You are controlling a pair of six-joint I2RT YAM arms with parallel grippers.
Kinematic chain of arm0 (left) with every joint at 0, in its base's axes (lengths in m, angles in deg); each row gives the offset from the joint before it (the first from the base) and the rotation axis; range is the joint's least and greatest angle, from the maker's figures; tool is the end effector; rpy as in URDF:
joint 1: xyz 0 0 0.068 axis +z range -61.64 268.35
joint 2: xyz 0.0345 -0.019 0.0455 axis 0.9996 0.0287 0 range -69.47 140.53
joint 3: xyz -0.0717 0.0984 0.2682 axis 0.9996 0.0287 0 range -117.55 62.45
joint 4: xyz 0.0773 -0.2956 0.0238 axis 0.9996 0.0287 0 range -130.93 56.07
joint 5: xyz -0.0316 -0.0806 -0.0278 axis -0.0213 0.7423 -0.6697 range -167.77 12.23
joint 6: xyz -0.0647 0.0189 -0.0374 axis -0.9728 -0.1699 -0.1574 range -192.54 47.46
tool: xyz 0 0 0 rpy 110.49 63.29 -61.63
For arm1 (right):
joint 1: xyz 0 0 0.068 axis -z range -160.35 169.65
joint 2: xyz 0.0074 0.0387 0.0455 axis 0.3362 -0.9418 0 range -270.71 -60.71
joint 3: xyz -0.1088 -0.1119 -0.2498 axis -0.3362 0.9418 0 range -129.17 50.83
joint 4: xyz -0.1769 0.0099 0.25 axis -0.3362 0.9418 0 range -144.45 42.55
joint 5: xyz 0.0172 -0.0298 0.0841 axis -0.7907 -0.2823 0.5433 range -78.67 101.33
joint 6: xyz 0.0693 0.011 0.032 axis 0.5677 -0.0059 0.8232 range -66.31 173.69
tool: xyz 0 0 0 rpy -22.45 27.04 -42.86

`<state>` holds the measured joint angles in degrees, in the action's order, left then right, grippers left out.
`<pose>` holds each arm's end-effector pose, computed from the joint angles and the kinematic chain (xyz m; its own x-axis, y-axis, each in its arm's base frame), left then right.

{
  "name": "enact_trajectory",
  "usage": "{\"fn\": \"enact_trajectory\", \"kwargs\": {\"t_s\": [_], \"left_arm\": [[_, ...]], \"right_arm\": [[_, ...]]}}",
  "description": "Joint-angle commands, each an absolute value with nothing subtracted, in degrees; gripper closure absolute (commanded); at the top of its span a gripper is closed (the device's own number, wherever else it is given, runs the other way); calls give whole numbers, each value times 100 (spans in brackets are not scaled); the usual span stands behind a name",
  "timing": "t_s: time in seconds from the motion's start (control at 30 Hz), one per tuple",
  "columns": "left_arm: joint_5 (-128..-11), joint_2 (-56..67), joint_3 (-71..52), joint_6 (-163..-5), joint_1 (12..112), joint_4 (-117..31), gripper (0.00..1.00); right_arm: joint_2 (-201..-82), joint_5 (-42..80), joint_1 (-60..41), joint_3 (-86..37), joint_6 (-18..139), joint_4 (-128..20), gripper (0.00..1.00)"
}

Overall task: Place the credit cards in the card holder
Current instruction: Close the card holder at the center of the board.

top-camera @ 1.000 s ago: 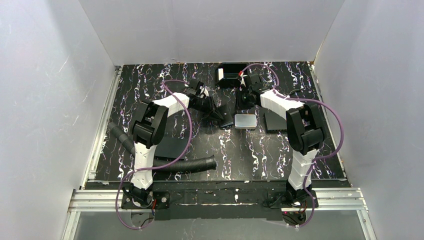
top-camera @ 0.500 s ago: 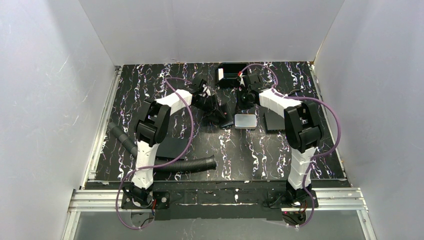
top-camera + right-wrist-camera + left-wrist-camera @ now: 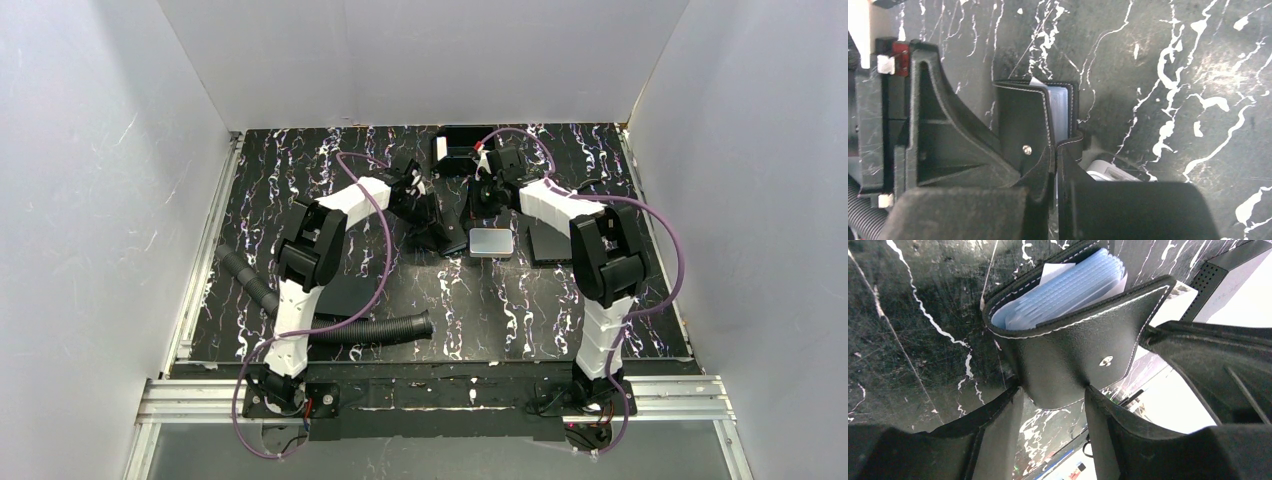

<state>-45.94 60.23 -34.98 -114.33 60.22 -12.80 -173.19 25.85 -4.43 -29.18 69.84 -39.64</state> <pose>0.4656 -0.2882 0.1156 -0.9918 -0.1118 -0.0626 -0.0411 0.7404 -0.6709 0.4514 0.2198 0.1708 -0.7973 -0.0613 -0.6004 -0.3419 0.8656 0.3657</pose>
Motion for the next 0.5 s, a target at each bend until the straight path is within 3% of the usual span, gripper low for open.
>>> {"fn": "enact_trajectory", "kwargs": {"t_s": [0.0, 0.37, 0.47], "left_arm": [[-5017, 6196, -3568, -11190, 5950, -894, 51], [-5233, 6402, -3733, -10992, 5941, -662, 53], [-5303, 6400, -3757, -10915, 5945, -623, 49]], "right_arm": [[-16870, 3277, -470, -2654, 7348, -4617, 99], [-16886, 3683, -456, -2385, 7573, -4893, 99], [-16662, 3612, -373, -2144, 7618, -5123, 99]]}}
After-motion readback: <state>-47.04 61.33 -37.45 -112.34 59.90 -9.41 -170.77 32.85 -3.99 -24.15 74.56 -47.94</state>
